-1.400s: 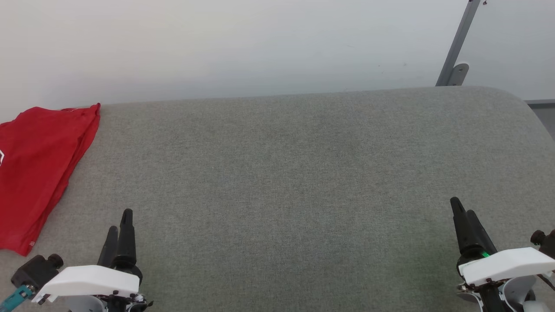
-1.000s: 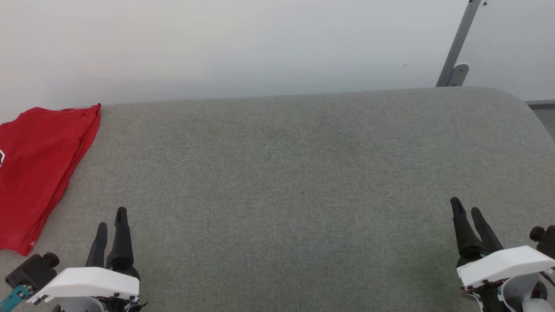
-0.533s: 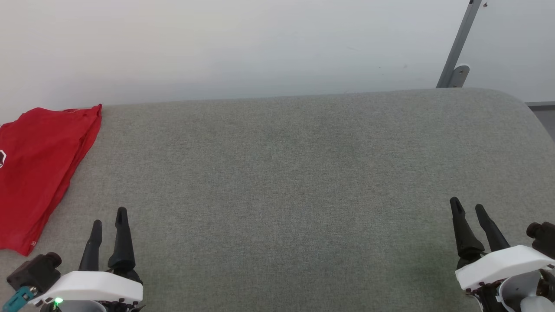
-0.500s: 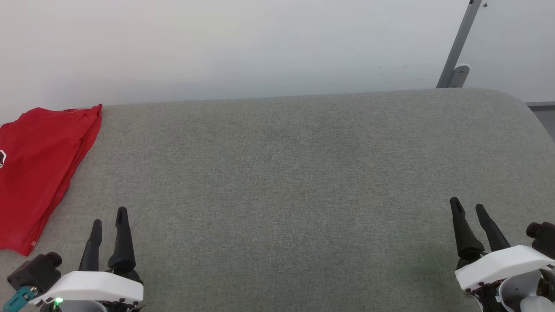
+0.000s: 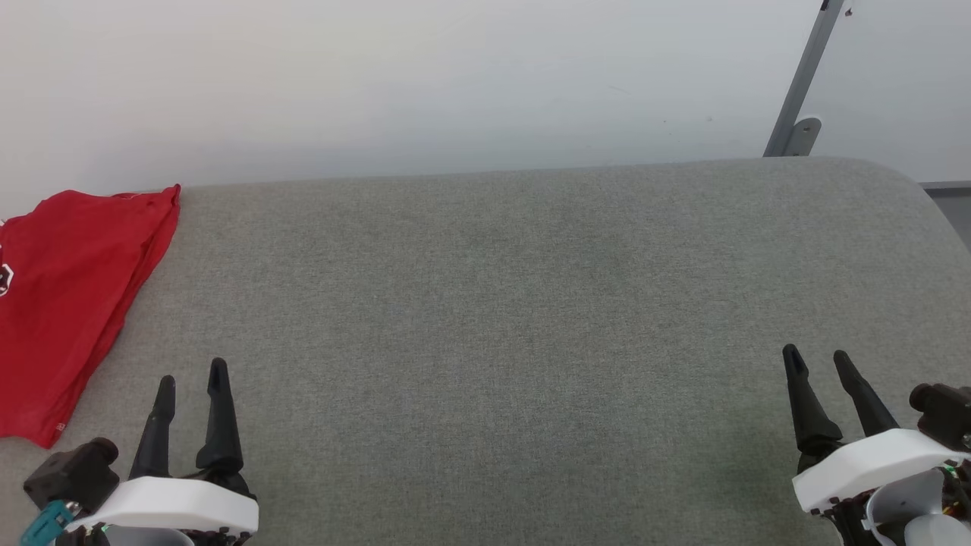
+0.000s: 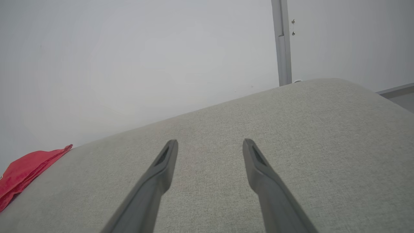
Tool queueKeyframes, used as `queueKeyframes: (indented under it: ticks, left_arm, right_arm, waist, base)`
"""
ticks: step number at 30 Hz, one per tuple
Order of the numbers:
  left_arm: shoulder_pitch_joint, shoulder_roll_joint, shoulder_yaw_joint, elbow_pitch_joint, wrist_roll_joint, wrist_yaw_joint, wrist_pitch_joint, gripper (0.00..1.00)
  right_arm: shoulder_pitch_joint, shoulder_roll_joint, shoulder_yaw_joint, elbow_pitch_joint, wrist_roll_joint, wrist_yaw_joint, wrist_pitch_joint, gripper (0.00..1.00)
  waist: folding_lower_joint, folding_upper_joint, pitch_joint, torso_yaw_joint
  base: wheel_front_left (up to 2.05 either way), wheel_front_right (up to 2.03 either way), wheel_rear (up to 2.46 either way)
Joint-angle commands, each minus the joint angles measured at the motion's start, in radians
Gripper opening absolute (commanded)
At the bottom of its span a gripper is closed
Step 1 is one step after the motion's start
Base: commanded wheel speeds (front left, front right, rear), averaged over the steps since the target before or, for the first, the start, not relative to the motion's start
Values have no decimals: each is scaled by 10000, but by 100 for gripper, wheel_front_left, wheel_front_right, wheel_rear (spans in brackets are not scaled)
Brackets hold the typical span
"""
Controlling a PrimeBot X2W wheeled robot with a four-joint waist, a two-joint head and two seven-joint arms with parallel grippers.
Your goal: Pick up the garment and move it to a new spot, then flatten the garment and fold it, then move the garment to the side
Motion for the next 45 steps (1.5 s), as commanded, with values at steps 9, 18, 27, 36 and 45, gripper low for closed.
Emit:
queueKeyframes:
  ticks: [9,18,27,36,45]
  left_arm:
    - [125,-19,79,-239,1029,-123,-272,100]
    - [246,-48,76,-353,1735,-153,-471,100]
    - [307,-34,51,-404,2261,-186,-622,100]
    - [349,-4,71,-490,2832,-197,-783,100]
    - [399,39,74,-511,3218,-201,-907,100]
  right_arm:
    - [-80,-147,107,-173,-881,0,-198,100]
    - [-101,-283,174,-124,-1510,-1,-384,100]
    - [-92,-304,218,-217,-2120,-1,-465,100]
    - [-41,-361,283,-311,-2774,-1,-558,100]
    - [-26,-436,361,-407,-3206,-1,-626,100]
  waist:
    - [0,0,-42,4]
    - [0,0,-90,27]
    - [0,0,-124,48]
    - [0,0,-162,57]
    - [0,0,-186,57]
  base:
    - [0,0,0]
    - [0,0,0]
    - [0,0,0]
    - [0,0,0]
    - [0,0,0]
